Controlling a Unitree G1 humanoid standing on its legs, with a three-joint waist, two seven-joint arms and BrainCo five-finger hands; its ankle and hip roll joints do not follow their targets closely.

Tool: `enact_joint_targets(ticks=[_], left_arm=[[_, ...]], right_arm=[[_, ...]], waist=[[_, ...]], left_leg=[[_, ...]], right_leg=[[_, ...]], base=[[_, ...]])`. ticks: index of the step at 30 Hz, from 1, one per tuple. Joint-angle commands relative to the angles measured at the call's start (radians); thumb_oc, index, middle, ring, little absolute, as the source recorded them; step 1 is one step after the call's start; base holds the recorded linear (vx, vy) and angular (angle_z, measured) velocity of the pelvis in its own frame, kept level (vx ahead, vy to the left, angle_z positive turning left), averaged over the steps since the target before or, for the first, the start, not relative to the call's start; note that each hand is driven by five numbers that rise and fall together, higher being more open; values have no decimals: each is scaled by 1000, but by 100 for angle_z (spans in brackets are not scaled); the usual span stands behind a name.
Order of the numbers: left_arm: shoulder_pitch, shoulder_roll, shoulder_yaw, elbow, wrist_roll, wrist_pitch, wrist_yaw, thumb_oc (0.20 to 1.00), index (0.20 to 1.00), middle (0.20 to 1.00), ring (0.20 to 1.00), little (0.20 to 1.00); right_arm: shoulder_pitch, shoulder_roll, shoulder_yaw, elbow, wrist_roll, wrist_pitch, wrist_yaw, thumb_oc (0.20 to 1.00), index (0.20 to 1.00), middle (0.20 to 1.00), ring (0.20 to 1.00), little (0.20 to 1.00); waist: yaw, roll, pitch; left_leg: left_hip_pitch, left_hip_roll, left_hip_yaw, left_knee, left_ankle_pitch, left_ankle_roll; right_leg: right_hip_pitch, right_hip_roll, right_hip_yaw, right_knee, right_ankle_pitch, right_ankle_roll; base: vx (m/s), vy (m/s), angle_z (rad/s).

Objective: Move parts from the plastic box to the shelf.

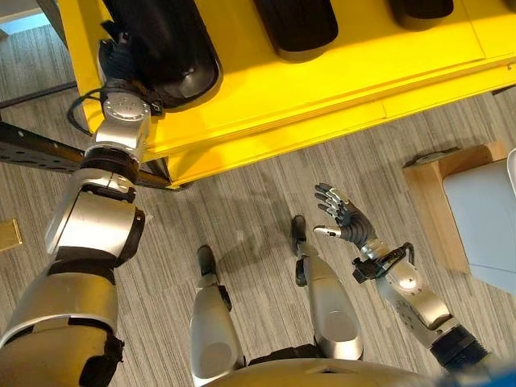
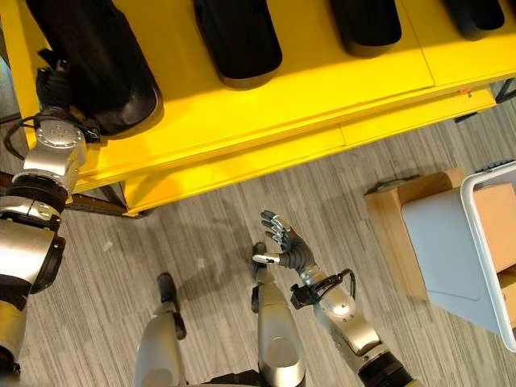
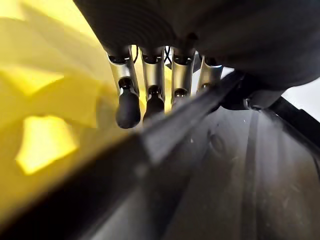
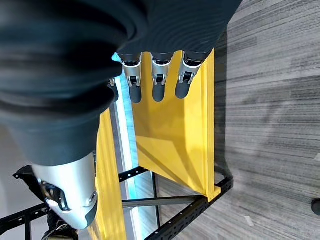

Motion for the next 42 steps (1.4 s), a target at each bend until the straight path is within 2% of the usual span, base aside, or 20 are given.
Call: enact_joint_targets(ticks=[1, 19, 20, 21, 22, 29, 42], left_arm=[[-78, 73, 14, 28, 33, -42, 13, 200, 200, 200, 200, 200], [-74, 117, 44, 37, -14, -48, 17, 200, 200, 200, 200, 200], [-74, 117, 44, 37, -14, -48, 17, 235, 235, 235, 235, 235], [-77, 117, 45, 38, -12, -48, 17, 790, 790, 790, 790, 790], [-74, 113, 59, 34, -44, -59, 25, 1000, 1000, 1000, 1000, 1000], [-85, 110, 71, 8, -102, -83, 29, 1000, 1000, 1000, 1000, 1000], [-146, 176, -24, -29, -28, -96, 17, 1000, 1000, 1000, 1000, 1000]], right_arm=[[15, -43, -24, -66, 36, -62, 24, 1000, 1000, 1000, 1000, 1000], [47, -60, -34, -69, 44, -58, 43, 1000, 1000, 1000, 1000, 1000], [47, -60, -34, -69, 44, -58, 43, 1000, 1000, 1000, 1000, 1000], [51, -61, -35, -69, 47, -57, 45, 1000, 1000, 1000, 1000, 1000], [58, -64, -36, -74, 48, -56, 47, 1000, 1000, 1000, 1000, 1000], [69, -77, -47, -76, 49, -55, 46, 1000, 1000, 1000, 1000, 1000], [61, -93, -69, -70, 59, -55, 64, 1000, 1000, 1000, 1000, 1000]], waist=[[23, -22, -51], [26, -29, -51], [26, -29, -52], [25, -29, -53], [25, -30, -55], [25, -27, -64], [35, 6, -86]], left_leg=[[-67, 34, -1, 111, 4, 14], [-103, 43, -1, 145, -13, 14], [-103, 43, -1, 145, -13, 14], [-103, 43, -2, 145, -13, 13], [-104, 43, -1, 145, -14, 13], [-108, 43, -2, 154, -19, 11], [-82, 40, 0, 154, -23, 10]], right_leg=[[8, -64, 23, 125, -81, 74], [-25, -53, 32, 137, -84, 73], [-25, -53, 32, 137, -84, 73], [-27, -53, 33, 138, -85, 73], [-28, -51, 35, 139, -85, 72], [-32, -51, 39, 140, -85, 70], [-10, -56, 43, 145, -91, 73]], base=[[0, 0, 0], [3, 1, -2], [10, 3, -7], [15, 7, -4], [0, 0, 0], [-1, 2, -2], [0, 1, 0]])
